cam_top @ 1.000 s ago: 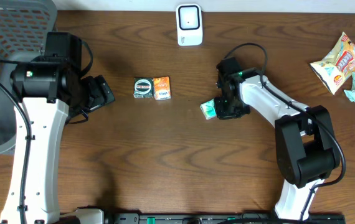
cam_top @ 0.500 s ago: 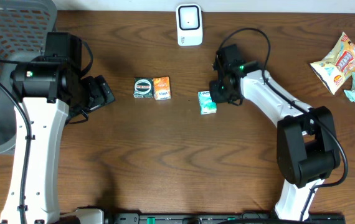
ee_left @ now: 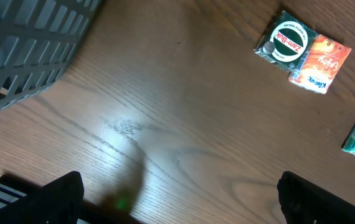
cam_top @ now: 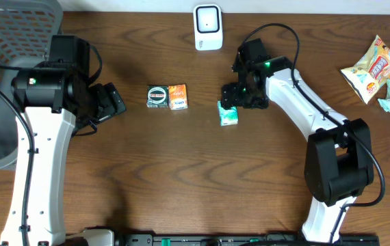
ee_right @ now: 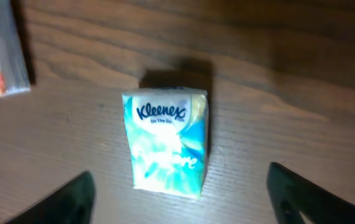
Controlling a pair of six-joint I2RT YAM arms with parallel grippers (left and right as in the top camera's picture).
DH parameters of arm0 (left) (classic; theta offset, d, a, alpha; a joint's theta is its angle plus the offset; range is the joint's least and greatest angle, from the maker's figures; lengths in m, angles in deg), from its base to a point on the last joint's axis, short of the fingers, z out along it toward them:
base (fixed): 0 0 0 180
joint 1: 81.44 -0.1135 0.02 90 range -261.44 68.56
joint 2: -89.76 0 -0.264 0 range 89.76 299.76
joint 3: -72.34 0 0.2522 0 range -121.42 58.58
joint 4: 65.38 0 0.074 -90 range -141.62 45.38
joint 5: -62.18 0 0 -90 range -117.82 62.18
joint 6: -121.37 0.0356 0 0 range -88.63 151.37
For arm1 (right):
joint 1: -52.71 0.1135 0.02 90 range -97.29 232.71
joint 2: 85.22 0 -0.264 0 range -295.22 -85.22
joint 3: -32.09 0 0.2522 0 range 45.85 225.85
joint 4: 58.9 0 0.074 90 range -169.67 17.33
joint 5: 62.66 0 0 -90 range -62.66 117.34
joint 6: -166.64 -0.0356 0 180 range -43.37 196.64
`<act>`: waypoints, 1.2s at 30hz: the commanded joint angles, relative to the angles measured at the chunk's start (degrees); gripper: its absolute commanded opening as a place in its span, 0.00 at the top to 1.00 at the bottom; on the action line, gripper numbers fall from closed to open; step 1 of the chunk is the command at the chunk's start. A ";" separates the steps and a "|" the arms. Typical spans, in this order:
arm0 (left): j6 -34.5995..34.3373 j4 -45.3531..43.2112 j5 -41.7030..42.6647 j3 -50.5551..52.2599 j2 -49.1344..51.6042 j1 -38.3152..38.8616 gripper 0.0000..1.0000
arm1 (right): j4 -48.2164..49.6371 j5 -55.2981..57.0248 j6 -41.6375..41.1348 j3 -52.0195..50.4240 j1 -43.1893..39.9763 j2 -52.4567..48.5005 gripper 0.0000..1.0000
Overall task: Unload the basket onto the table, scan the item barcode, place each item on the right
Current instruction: 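Grasp the Kleenex tissue pack with the right gripper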
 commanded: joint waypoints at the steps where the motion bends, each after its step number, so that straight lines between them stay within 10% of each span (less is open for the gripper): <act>1: -0.52 0.37 -0.35 -0.07 0.31 -0.02 0.02 | 0.09 -0.57 -2.58 -0.85 -0.11 -0.90 0.07; 7: -0.52 0.37 -0.35 -0.07 0.31 -0.04 0.02 | 0.22 -0.52 -3.61 -1.53 0.44 -0.90 0.04; 13: -0.52 0.37 -0.35 -0.07 0.31 -0.02 0.02 | 1.68 -0.11 -1.22 -1.77 -0.92 -0.90 0.38; 21: -0.52 0.37 -0.35 -0.07 0.31 -0.02 0.02 | 1.90 -0.48 -1.40 -2.19 -1.22 -0.90 0.26; 36: -0.52 0.37 -0.35 -0.07 0.31 -0.04 0.02 | 14.56 -6.78 0.48 -12.22 -0.94 -0.92 0.42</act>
